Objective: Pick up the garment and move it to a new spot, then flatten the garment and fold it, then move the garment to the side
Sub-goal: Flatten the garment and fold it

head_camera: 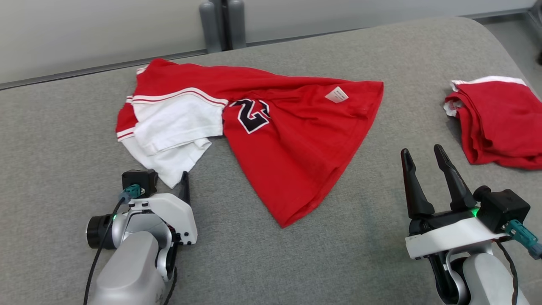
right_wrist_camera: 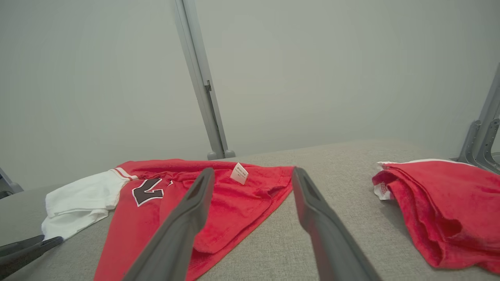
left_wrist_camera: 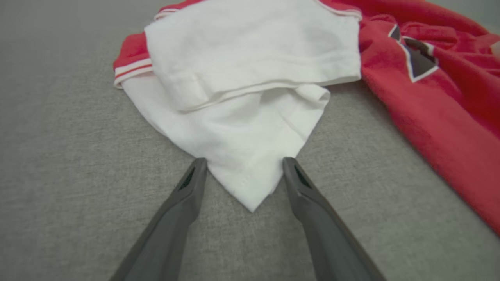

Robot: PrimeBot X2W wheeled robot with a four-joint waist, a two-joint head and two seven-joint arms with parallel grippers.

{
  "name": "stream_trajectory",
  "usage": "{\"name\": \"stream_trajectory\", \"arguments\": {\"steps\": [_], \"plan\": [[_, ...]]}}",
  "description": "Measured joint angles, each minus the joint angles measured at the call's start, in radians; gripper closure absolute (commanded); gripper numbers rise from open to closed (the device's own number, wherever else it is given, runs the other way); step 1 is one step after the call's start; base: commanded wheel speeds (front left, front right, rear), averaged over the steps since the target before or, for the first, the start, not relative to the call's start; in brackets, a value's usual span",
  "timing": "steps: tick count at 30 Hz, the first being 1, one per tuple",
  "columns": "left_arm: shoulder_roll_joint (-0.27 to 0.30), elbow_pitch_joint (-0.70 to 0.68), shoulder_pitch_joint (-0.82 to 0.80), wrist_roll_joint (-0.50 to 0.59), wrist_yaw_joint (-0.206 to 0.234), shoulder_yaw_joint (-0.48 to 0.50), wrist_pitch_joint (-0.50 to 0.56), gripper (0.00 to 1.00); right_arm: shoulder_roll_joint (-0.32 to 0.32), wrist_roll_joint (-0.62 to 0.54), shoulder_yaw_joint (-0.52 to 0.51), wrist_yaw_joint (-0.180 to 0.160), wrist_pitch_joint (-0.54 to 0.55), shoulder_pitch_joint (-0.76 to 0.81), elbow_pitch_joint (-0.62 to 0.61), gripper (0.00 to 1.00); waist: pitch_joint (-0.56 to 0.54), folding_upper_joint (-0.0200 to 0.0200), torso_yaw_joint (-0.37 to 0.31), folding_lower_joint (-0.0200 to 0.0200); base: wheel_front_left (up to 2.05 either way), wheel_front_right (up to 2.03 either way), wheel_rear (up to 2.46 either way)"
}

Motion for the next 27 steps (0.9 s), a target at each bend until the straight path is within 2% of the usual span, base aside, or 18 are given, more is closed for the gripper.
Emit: {"name": "stream_trajectory", "arguments": {"steps": [2, 3, 4, 5, 11, 15, 17, 20, 27], "plan": [[0.006, 0.035, -0.017, 0.007, 0.004, -0.007, -0.002, 0.00, 0.001, 0.000, -0.002, 0.000, -0.004, -0.004, 0.004, 0.00, 0.008, 0.0000, -0.014, 0.0000, 0.00, 0.00, 0.00], [0.007, 0.050, -0.027, 0.007, 0.003, -0.007, -0.005, 0.19, 0.001, 0.000, -0.003, 0.000, -0.007, -0.006, 0.006, 0.00, 0.011, 0.0000, -0.019, 0.0000, 0.00, 0.00, 0.00], [0.008, 0.065, -0.035, 0.007, 0.002, -0.009, -0.007, 0.78, 0.001, 0.000, -0.005, 0.000, -0.010, -0.007, 0.008, 0.00, 0.013, 0.0000, -0.023, 0.0000, 0.00, 0.00, 0.00], [0.009, 0.078, -0.041, 0.007, -0.001, -0.012, -0.010, 1.00, 0.001, 0.000, -0.007, 0.000, -0.011, -0.007, 0.011, 0.00, 0.015, 0.0000, -0.025, 0.0000, 0.00, 0.00, 0.00], [0.013, 0.128, -0.058, 0.022, -0.009, -0.030, -0.065, 1.00, 0.003, 0.000, -0.015, 0.000, -0.019, -0.007, 0.022, 0.00, 0.006, 0.0000, -0.009, 0.0000, 0.00, 0.00, 0.00], [0.035, 0.092, -0.060, 0.023, 0.015, -0.008, -0.113, 1.00, 0.004, 0.000, -0.014, 0.000, -0.020, -0.008, 0.030, 0.00, -0.008, 0.0000, 0.018, 0.0000, 0.00, 0.00, 0.00], [0.048, 0.039, -0.061, 0.025, 0.027, 0.012, -0.119, 1.00, 0.004, 0.000, -0.016, 0.000, -0.020, -0.008, 0.039, 0.00, -0.018, 0.0000, 0.034, 0.0000, 0.00, 0.00, 0.00], [0.075, -0.124, -0.035, 0.040, 0.060, 0.072, -0.121, 1.00, 0.004, 0.000, -0.021, 0.000, -0.020, -0.007, 0.049, 0.00, -0.034, 0.0000, 0.062, 0.0000, 0.00, 0.00, 0.00], [0.101, -0.408, 0.150, 0.081, 0.109, 0.207, -0.121, 1.00, 0.009, 0.001, -0.026, 0.000, -0.019, 0.011, 0.087, 0.00, -0.073, 0.0000, 0.146, 0.0000, 0.00, 0.00, 0.00]]}}
